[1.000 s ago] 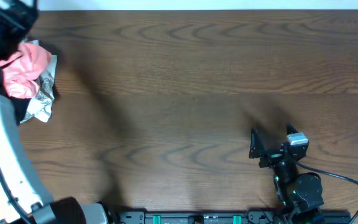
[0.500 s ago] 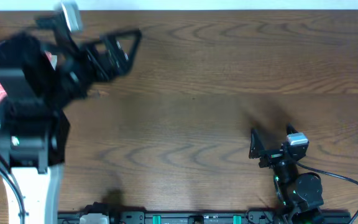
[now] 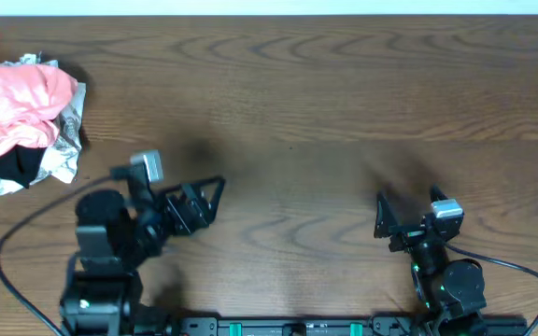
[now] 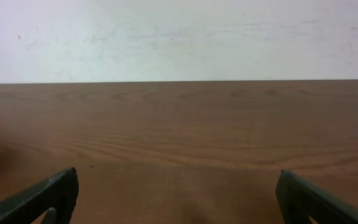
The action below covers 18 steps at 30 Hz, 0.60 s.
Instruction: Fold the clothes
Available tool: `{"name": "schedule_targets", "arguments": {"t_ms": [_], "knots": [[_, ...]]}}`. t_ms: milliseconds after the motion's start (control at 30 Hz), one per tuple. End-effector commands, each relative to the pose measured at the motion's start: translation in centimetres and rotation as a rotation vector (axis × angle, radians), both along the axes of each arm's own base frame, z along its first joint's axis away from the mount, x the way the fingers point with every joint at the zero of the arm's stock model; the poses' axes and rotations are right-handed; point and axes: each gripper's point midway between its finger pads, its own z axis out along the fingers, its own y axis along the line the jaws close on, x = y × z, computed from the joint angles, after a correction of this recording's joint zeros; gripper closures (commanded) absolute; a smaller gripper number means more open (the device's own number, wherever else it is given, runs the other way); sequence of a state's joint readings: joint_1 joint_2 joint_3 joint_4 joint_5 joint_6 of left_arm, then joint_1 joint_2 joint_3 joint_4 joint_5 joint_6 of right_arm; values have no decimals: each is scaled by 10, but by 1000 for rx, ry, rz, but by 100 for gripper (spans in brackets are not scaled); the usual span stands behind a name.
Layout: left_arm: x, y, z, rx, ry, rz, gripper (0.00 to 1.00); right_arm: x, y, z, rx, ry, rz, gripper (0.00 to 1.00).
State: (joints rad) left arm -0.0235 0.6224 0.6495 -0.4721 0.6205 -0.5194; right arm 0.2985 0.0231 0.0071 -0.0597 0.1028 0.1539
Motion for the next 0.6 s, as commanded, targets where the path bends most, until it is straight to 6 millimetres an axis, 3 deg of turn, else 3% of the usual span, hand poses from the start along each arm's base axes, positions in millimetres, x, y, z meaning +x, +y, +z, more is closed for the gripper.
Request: {"name": "schedule_targets", "arguments": {"t_ms": [0,133,233,467,567], "knots": [[0,33,-44,122,12,174,2,-1,1,0,18,1,6,1],[3,75,-75,245,-18,392,2,-1,1,0,18,1,6,1],[5,90,-86,296,-79,468,2,-1,1,0,18,1,6,1],[15,92,-79,496,-343,394,2,-1,1,0,18,1,6,1],[14,92,-84,590,-395,355,2,-1,1,0,18,1,6,1]]}}
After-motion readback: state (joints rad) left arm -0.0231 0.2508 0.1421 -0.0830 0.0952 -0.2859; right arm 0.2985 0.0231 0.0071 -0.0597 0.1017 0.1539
